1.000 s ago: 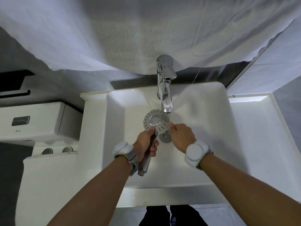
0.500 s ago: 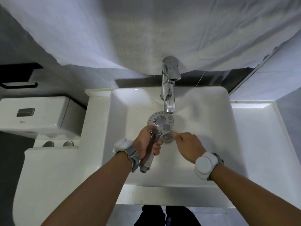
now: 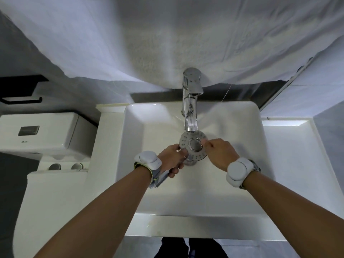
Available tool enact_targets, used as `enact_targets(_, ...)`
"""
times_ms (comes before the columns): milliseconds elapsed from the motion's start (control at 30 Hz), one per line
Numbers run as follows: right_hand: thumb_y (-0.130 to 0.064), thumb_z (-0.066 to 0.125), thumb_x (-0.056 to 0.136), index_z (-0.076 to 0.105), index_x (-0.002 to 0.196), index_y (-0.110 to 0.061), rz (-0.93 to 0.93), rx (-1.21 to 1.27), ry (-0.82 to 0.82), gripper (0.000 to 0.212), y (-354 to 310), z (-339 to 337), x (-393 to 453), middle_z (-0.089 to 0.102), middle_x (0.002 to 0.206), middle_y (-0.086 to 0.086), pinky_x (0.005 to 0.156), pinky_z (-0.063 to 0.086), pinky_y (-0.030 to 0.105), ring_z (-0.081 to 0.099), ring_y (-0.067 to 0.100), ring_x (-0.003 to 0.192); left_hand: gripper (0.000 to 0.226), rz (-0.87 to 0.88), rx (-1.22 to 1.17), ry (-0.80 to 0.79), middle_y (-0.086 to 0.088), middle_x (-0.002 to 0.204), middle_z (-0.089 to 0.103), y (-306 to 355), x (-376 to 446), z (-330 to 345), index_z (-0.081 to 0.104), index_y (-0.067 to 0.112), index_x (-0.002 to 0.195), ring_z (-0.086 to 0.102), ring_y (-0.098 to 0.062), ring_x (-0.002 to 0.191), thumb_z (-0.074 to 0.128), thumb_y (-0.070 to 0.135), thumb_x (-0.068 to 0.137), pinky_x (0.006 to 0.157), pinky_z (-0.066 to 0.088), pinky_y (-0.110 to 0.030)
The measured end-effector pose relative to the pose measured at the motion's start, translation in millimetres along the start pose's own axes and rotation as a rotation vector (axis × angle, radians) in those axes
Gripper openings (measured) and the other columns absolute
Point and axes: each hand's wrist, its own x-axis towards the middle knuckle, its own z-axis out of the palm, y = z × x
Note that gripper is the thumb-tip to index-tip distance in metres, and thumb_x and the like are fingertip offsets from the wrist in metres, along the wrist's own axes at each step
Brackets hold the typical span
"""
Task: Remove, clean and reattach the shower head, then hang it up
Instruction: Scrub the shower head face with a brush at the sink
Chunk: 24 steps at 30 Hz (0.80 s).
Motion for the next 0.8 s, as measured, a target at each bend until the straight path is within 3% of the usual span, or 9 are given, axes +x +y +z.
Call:
enact_targets(233, -0.052, 0.031, 0.099, 0.044, 0.063, -0.017, -0.016, 0.496, 0.253, 0.052, -28.2, -41.4, -17.5, 0.042, 0.056, 0.001, 0.058, 0.036, 0.032, 0.039, 0.015, 0.054, 0.027, -0.087, -0.17, -0.026, -0.002, 0.056, 0.044, 24.6, -5.8, 2.5, 0.041, 0.017, 0.07, 0.028, -0.015, 0.041, 0.045, 0.033, 0.091, 0.044, 0.023, -0.018)
enact_targets(367, -0.059, 0.034, 0.096, 0.048, 0.07, -0.017, -0.114, 0.709, 0.258, 0.051, -80.6, -68.6, -28.2, 0.041, 0.052, -0.006, 0.053, 0.034, 0.025, 0.037, 0.008, 0.047, 0.04, -0.11, -0.191, -0.034, -0.003, 0.06, 0.044, 36.8, -16.4, -0.8, 0.046, 0.014, 0.078, 0.032, -0.013, 0.038, 0.043, 0.05, 0.096, 0.042, 0.028, -0.017)
enact_targets(467, -0.059, 0.044, 0.092, 0.054, 0.072, -0.012, -0.17, 0.687, 0.259, 0.052, -109.3, -77.6, -26.8, 0.046, 0.055, -0.005, 0.055, 0.038, 0.027, 0.041, 0.009, 0.049, 0.053, -0.113, -0.185, -0.04, -0.003, 0.061, 0.044, 42.1, -21.7, -2.4, 0.051, 0.011, 0.091, 0.032, -0.012, 0.04, 0.033, 0.06, 0.099, 0.043, 0.028, -0.017)
enact_targets(567, -0.041, 0.056, 0.093, 0.06, 0.082, -0.006, -0.206, 0.601, 0.253, 0.037, -111.9, -72.7, -24.0, 0.05, 0.066, 0.001, 0.066, 0.043, 0.032, 0.045, 0.013, 0.06, 0.052, -0.095, -0.166, -0.015, -0.003, 0.06, 0.045, 43.8, -26.9, -4.1, 0.049, 0.012, 0.084, 0.032, -0.013, 0.042, 0.032, 0.058, 0.1, 0.045, 0.028, -0.019)
enact_targets(633, -0.036, 0.059, 0.092, 0.061, 0.079, -0.008, -0.197, 0.585, 0.223, 0.031, -105.7, -66.0, -22.7, 0.051, 0.067, 0.003, 0.065, 0.045, 0.032, 0.045, 0.014, 0.061, 0.047, -0.08, -0.158, 0.009, -0.004, 0.06, 0.046, 40.0, -28.1, -6.5, 0.049, 0.013, 0.089, 0.032, -0.014, 0.042, 0.031, 0.055, 0.101, 0.043, 0.03, -0.018)
enact_targets(700, -0.039, 0.058, 0.093, 0.055, 0.072, -0.012, -0.205, 0.598, 0.216, 0.034, -98.0, -62.3, -23.4, 0.046, 0.062, 0.0, 0.057, 0.041, 0.027, 0.041, 0.011, 0.054, 0.043, -0.073, -0.154, 0.026, -0.005, 0.062, 0.046, 31.5, -26.2, -8.4, 0.05, 0.015, 0.096, 0.032, -0.014, 0.041, 0.031, 0.053, 0.102, 0.042, 0.032, -0.018)
enact_targets(800, -0.046, 0.041, 0.099, 0.052, 0.079, -0.011, -0.254, 0.642, 0.204, 0.042, -82.4, -55.1, -22.4, 0.04, 0.058, -0.004, 0.049, 0.034, 0.019, 0.035, 0.006, 0.047, 0.041, -0.079, -0.158, 0.08, -0.007, 0.064, 0.046, 16.8, -23.0, -12.0, 0.051, 0.015, 0.104, 0.034, -0.014, 0.039, 0.033, 0.051, 0.101, 0.043, 0.033, -0.019)
